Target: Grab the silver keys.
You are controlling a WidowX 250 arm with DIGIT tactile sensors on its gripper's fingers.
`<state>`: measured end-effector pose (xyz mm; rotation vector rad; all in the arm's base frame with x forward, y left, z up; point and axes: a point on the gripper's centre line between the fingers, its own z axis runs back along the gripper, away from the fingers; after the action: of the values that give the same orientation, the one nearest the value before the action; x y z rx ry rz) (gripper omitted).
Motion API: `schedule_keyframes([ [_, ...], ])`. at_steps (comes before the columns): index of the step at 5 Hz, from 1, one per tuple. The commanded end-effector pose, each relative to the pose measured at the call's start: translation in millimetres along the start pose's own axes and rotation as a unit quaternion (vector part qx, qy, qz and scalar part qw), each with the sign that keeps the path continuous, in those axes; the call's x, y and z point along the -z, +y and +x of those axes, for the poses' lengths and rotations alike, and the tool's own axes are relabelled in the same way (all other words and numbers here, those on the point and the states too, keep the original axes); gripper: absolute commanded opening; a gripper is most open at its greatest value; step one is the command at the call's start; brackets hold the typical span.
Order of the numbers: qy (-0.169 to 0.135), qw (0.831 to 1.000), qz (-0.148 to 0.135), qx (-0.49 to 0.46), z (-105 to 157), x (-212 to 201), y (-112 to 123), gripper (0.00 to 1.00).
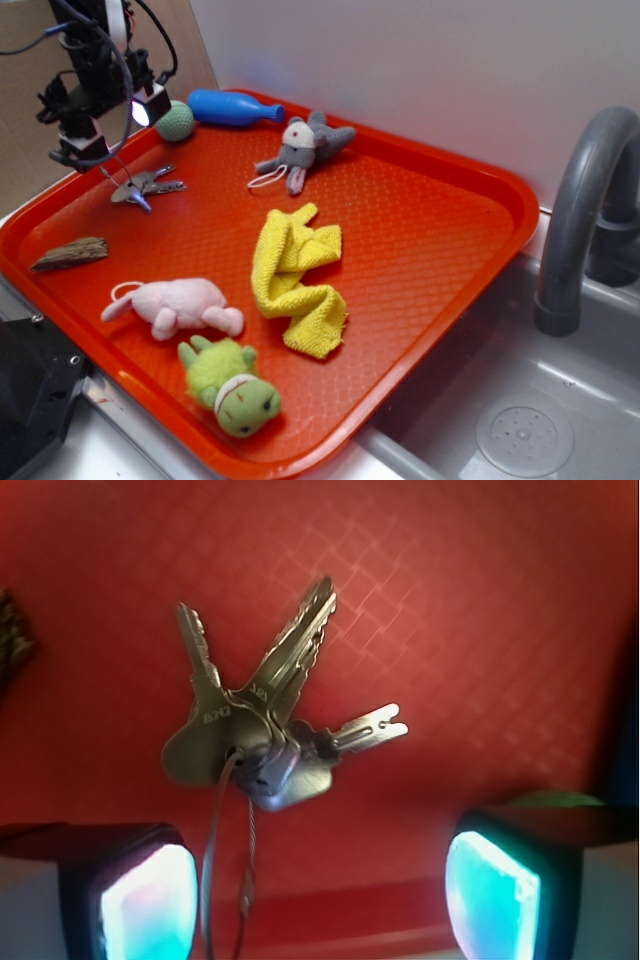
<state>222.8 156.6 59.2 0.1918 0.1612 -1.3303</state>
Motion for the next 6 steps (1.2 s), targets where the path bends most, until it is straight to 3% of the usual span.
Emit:
schedule_keyframes([
  [1, -0.026, 0.999, -0.01, -0.016, 5.6, -1.7, -14.3, 1.0],
  [2, -0.027, 1.0, -0.002, 0.002, 5.2, 5.4, -14.4, 0.0],
  [5, -0.023, 1.0, 0.001, 0.002, 4.8, -11.0, -13.7, 0.0],
  [6, -0.045, 0.995, 0.046, -0.074, 14.4, -52.4, -12.9, 0.0],
])
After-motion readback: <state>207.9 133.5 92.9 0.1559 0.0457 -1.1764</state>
